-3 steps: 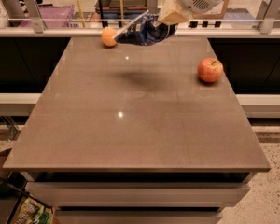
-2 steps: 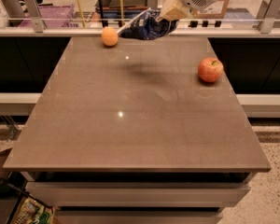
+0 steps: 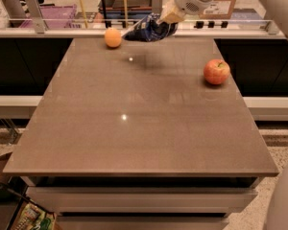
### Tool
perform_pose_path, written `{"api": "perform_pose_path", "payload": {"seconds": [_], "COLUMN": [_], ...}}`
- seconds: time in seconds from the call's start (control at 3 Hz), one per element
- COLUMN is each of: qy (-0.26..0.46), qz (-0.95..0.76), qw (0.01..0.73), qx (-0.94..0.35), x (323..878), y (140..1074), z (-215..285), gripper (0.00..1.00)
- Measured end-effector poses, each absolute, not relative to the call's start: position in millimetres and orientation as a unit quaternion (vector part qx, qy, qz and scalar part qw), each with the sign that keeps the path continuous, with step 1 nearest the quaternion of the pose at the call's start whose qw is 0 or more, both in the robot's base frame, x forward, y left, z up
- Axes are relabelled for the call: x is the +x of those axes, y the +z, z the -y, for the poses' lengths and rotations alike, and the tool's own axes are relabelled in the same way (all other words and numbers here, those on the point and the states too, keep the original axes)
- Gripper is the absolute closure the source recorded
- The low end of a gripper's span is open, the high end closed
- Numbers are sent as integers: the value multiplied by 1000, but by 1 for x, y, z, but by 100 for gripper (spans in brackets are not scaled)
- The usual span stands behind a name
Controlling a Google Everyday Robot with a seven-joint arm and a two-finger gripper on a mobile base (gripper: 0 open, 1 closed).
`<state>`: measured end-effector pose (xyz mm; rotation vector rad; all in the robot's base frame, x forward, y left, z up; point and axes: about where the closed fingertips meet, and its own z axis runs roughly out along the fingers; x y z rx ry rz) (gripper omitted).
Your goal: Move blue chip bag near orange
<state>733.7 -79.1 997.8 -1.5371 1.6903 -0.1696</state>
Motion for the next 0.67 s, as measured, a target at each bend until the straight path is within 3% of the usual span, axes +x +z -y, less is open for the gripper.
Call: {"api": "perform_pose_path", "payload": {"seconds": [0.67], "qy": [-36], "qz": [-678], "qw": [402], "qx": [-614], "x": [756], "y": [947], "z": [60], "gripper": [100]}}
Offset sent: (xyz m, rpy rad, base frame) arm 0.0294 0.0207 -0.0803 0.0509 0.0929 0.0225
